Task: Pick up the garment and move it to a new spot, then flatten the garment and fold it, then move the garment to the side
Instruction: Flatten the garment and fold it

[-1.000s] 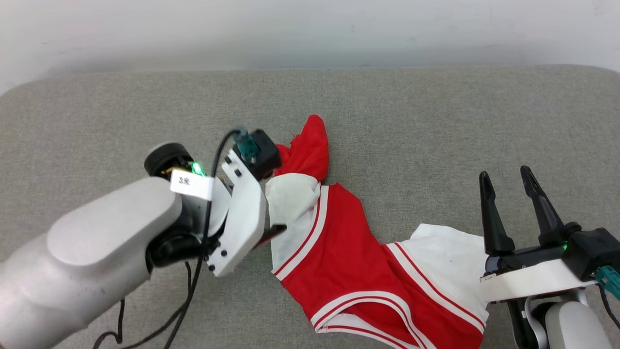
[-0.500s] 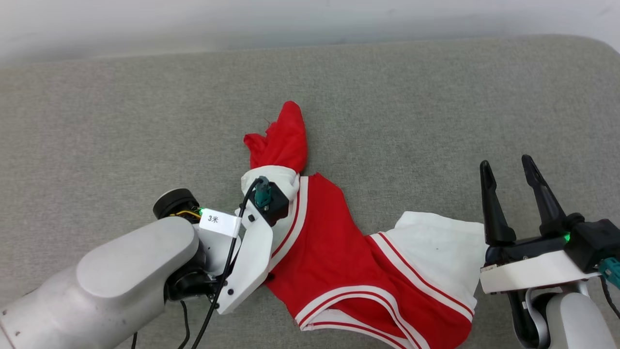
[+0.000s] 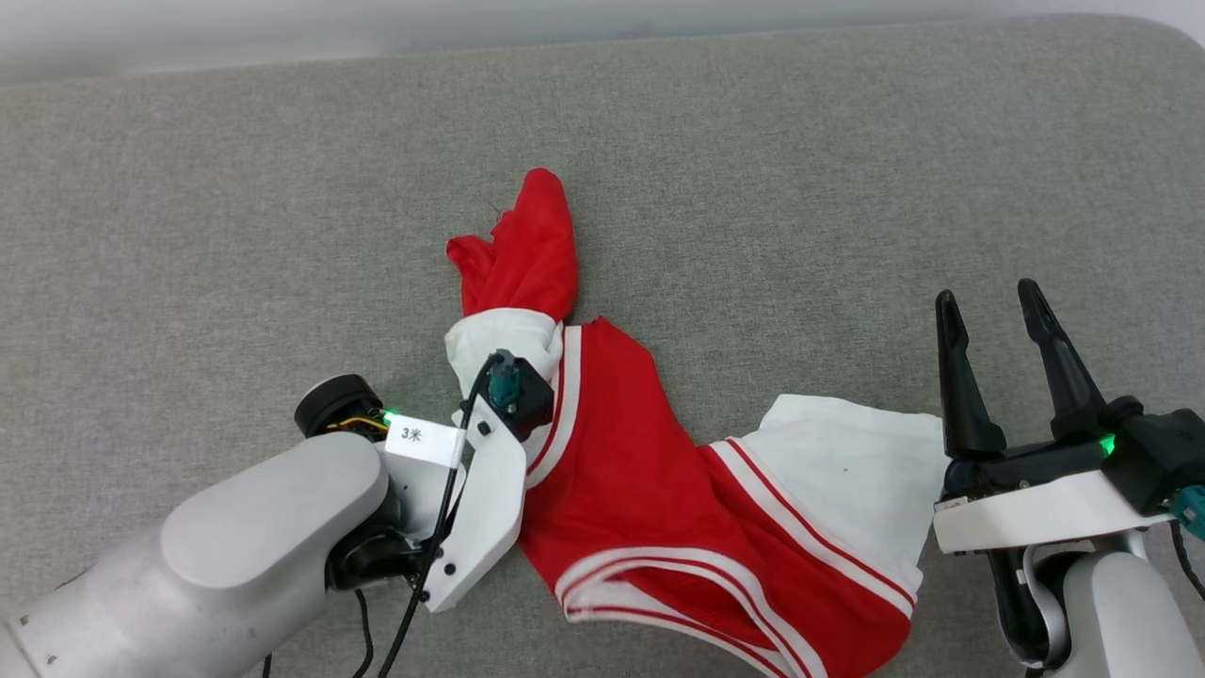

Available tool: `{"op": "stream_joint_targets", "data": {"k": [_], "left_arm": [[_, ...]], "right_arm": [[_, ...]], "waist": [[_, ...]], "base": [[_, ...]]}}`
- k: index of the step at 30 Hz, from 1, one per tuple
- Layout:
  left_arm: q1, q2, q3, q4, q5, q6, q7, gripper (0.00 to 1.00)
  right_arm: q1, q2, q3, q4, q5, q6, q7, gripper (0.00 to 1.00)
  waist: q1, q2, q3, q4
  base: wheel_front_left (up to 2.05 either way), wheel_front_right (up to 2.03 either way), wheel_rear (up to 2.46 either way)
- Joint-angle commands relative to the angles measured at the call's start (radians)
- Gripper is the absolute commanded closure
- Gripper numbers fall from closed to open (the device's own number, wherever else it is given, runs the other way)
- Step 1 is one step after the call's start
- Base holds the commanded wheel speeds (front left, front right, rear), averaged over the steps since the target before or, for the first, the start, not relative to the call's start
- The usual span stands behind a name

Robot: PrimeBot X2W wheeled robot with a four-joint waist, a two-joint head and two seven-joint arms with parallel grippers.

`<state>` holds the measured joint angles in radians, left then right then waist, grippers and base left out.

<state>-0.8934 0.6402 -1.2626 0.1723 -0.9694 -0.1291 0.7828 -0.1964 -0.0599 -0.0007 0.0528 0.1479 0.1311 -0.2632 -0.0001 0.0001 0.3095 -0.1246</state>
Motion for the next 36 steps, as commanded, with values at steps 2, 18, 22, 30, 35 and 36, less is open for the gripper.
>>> {"op": "stream_joint_targets", "data": {"k": [2,18,22,30,35,36], "left_arm": [[0.038,-0.018,-0.033,0.017,-0.008,-0.001,-0.013,1.00],[0.074,0.145,0.018,-0.126,-0.041,0.034,-0.277,1.00],[0.130,0.201,0.033,-0.170,-0.054,0.084,-0.324,1.00],[0.326,0.299,0.033,-0.211,-0.140,0.200,-0.418,1.00],[0.437,0.298,0.021,-0.196,-0.200,0.218,-0.448,1.00],[0.454,0.292,0.021,-0.189,-0.212,0.218,-0.454,1.00]], "right_arm": [[-0.008,0.004,-0.004,0.000,-0.002,-0.001,-0.002,0.00],[0.072,0.006,-0.022,0.031,-0.008,-0.001,-0.002,0.00],[0.091,0.002,-0.024,0.036,-0.008,-0.001,-0.002,0.00],[0.113,-0.008,-0.019,0.057,-0.015,-0.001,-0.002,0.00],[0.123,-0.014,-0.028,0.067,-0.016,-0.001,0.003,0.00],[0.126,-0.015,-0.030,0.068,-0.017,-0.001,0.006,0.00]], "waist": [[0.0001,-0.0001,-0.004,0.007],[0.0001,-0.0001,-0.133,0.110],[0.0001,-0.0001,-0.157,0.142],[0.0001,-0.0001,-0.182,0.174],[0.0001,-0.0001,-0.186,0.176],[0.0001,-0.0001,-0.187,0.177]], "base": [[0.00,0.00,0.00],[0.00,0.00,0.00],[0.00,0.00,0.00],[0.00,0.00,0.00],[0.00,0.00,0.00],[0.00,0.00,0.00]]}}
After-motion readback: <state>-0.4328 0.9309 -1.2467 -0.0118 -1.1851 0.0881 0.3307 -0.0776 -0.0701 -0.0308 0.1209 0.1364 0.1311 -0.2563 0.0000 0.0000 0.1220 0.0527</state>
